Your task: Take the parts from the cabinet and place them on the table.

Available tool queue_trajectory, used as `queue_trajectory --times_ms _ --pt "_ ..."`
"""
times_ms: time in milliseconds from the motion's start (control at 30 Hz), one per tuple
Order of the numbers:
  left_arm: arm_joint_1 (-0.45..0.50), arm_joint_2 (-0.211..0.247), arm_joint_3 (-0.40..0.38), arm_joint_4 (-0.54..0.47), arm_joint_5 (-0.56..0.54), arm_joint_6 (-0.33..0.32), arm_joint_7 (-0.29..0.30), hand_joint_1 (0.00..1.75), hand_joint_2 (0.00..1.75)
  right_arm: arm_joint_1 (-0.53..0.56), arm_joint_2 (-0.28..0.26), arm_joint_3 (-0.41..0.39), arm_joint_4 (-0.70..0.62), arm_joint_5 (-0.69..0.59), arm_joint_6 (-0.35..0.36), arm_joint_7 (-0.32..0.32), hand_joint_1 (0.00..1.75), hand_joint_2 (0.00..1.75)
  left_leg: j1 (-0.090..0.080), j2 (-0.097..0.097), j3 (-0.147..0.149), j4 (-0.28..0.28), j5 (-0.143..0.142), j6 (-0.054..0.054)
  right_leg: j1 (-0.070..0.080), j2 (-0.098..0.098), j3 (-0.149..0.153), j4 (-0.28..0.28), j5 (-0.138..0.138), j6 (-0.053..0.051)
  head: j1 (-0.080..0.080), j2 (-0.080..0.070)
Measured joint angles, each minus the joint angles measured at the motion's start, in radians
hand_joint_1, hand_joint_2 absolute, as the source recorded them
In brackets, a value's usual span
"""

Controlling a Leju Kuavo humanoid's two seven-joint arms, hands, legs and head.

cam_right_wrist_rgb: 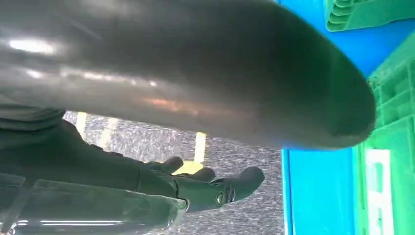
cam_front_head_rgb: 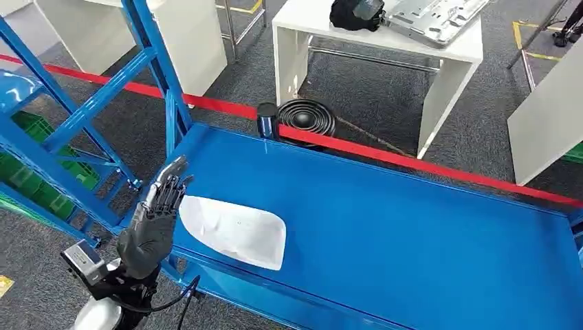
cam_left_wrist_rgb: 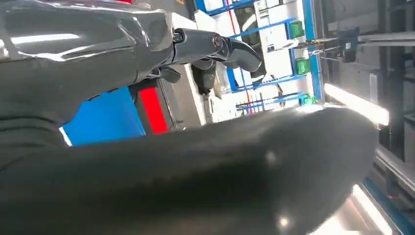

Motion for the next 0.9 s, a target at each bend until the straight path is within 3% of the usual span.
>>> queue_trajectory --times_ms 67,133,167,233,267,300,333,367,433,467,567,600,633,667,733,767,800,833,867,900 --pt "-0.002 -0.001 -0.001 0.0 -0.001 0.001 0.0 0.0 0.0 0.001 0.0 0.0 0.0 0.0 0.0 0.0 0.0 0.0 0.004 0.0 0.001 -0.002 0.001 -0.007 0.006 0.0 -0.001 0.0 0.0 -0.009 0.001 0.0" --pt "-0.003 0.0 0.0 0.0 -0.001 0.002 0.0 0.0 0.0 0.0 0.004 0.001 0.0 0.0 0.0 0.0 0.0 0.0 0.007 0.0 -0.009 0.016 -0.014 -0.018 -0.007 0.001 0.008 -0.006 0.006 -0.019 0.0 0.0" --pt "-0.007 0.0 0.0 0.0 -0.001 0.002 -0.001 0.0 0.0 0.0 0.002 0.001 0.0 0.0 0.0 0.0 0.0 0.0 0.009 0.001 -0.028 0.059 -0.043 -0.025 -0.009 0.0 0.01 -0.006 0.005 -0.023 -0.01 0.0" --pt "-0.008 0.002 0.0 0.0 -0.002 0.005 -0.001 0.0 0.0 0.0 0.002 0.001 0.0 -0.001 0.0 0.0 0.0 0.0 0.018 0.002 -0.111 0.227 -0.12 -0.037 -0.007 0.0 0.009 -0.005 0.004 -0.024 -0.01 0.0" --pt "-0.007 0.003 0.0 0.0 -0.003 0.005 -0.001 0.0 0.0 0.001 0.002 0.001 0.0 -0.002 0.0 0.0 0.0 0.0 0.02 0.003 -0.151 0.301 -0.143 -0.04 -0.006 0.0 0.009 -0.005 0.003 -0.025 -0.011 0.0" --pt "-0.007 0.003 -0.001 0.001 -0.002 0.005 -0.001 0.0 0.0 0.001 0.002 0.001 0.0 -0.002 0.0 0.0 0.0 0.0 0.021 0.003 -0.17 0.329 -0.14 -0.041 -0.005 0.0 0.009 -0.005 0.002 -0.025 -0.01 0.0" --pt "-0.007 0.003 -0.001 0.002 -0.002 0.005 -0.001 0.0 0.0 0.0 0.002 0.001 0.0 -0.002 0.0 0.0 0.0 0.0 0.021 0.003 -0.163 0.305 -0.113 -0.041 -0.005 0.001 0.011 -0.005 0.001 -0.026 -0.011 0.0" --pt "-0.008 0.004 -0.001 0.002 -0.003 0.005 -0.001 0.0 0.0 0.0 0.002 0.001 0.0 -0.002 0.0 0.0 0.0 0.0 0.021 0.003 -0.135 0.241 -0.071 -0.039 -0.005 0.002 0.014 -0.005 0.0 -0.026 -0.01 0.0" --pt "-0.01 0.004 0.0 0.002 -0.002 0.005 -0.001 0.0 0.0 0.0 0.003 0.001 0.0 -0.002 0.0 0.0 0.0 0.0 0.019 0.003 -0.04 0.043 0.025 -0.027 -0.004 0.005 0.023 -0.005 -0.005 -0.022 -0.01 0.0" --pt "-0.012 0.005 0.0 0.002 0.0 0.004 0.0 0.0 0.0 0.0 0.006 0.001 0.0 -0.003 0.0 0.0 0.0 0.0 0.013 0.001 -0.02 0.011 0.012 -0.019 0.0 0.005 0.021 -0.004 -0.006 -0.019 -0.008 0.0" --pt "-0.013 0.006 -0.001 0.002 0.001 0.004 0.001 0.0 0.0 -0.001 0.006 0.001 0.0 -0.004 0.0 0.0 0.0 0.0 0.006 0.001 -0.023 0.007 0.014 -0.012 -0.003 0.005 0.013 -0.007 -0.003 -0.003 -0.01 0.0" --pt "-0.014 0.006 -0.001 0.002 0.001 0.004 0.002 0.0 0.0 -0.002 0.007 0.001 0.0 -0.004 0.0 0.0 0.0 0.0 0.006 0.0 -0.021 -0.004 0.019 -0.003 -0.001 0.005 0.017 -0.013 -0.001 0.004 -0.01 0.0" --pt "-0.013 0.006 -0.001 0.0 0.001 0.004 0.001 0.0 0.0 -0.002 0.007 0.001 0.0 -0.004 0.0 0.0 0.0 0.0 0.018 0.003 -0.009 -0.023 0.029 0.006 -0.003 0.003 0.01 -0.003 -0.01 0.006 -0.009 0.0" --pt "-0.017 0.005 -0.002 0.0 0.001 0.004 0.001 0.0 0.0 -0.002 0.007 0.001 0.0 -0.004 0.001 0.0 0.0 0.0 0.015 0.004 -0.007 -0.028 0.032 0.013 0.001 0.002 -0.006 0.036 -0.035 0.0 -0.007 0.0" --pt "-0.016 0.005 -0.003 0.0 0.002 0.004 0.001 0.0 0.0 -0.003 0.006 0.001 0.0 -0.003 0.001 0.0 0.0 0.0 0.013 0.004 -0.01 -0.028 0.031 0.017 0.0 0.002 -0.084 0.193 -0.1 -0.01 -0.006 0.0" --pt "-0.016 0.005 -0.003 0.001 0.002 0.004 0.001 0.0 0.0 -0.001 0.005 0.001 0.0 -0.004 0.001 0.0 0.0 0.0 0.012 0.004 -0.012 -0.028 0.032 0.017 0.0 0.002 -0.122 0.27 -0.125 -0.01 -0.007 0.0" --pt "-0.016 0.005 -0.004 0.002 0.002 0.005 0.001 0.0 0.0 0.0 0.004 0.001 0.0 -0.005 0.001 0.0 0.0 0.0 0.011 0.003 -0.012 -0.028 0.032 0.017 0.0 0.002 -0.144 0.314 -0.132 -0.005 -0.006 0.0" --pt "-0.016 0.005 -0.005 0.003 0.002 0.008 0.001 0.0 0.0 0.001 0.004 0.001 0.0 -0.005 0.001 0.0 0.0 0.0 0.011 0.002 -0.011 -0.027 0.032 0.017 0.0 0.002 -0.141 0.304 -0.12 0.003 -0.007 0.0" --pt "-0.016 0.005 -0.006 0.004 0.002 0.011 0.001 0.0 0.0 0.0 0.003 0.002 0.0 -0.006 0.001 0.0 0.0 0.0 0.011 0.002 -0.011 -0.024 0.031 0.016 -0.001 0.001 -0.116 0.25 -0.093 0.013 -0.006 0.0" --pt "-0.016 0.005 -0.006 0.004 0.002 0.013 0.001 0.0 0.0 -0.001 0.002 0.002 0.0 -0.006 0.001 0.0 0.0 0.0 0.012 0.001 -0.011 -0.02 0.03 0.014 -0.004 0.001 -0.067 0.149 -0.051 0.024 -0.006 0.0"
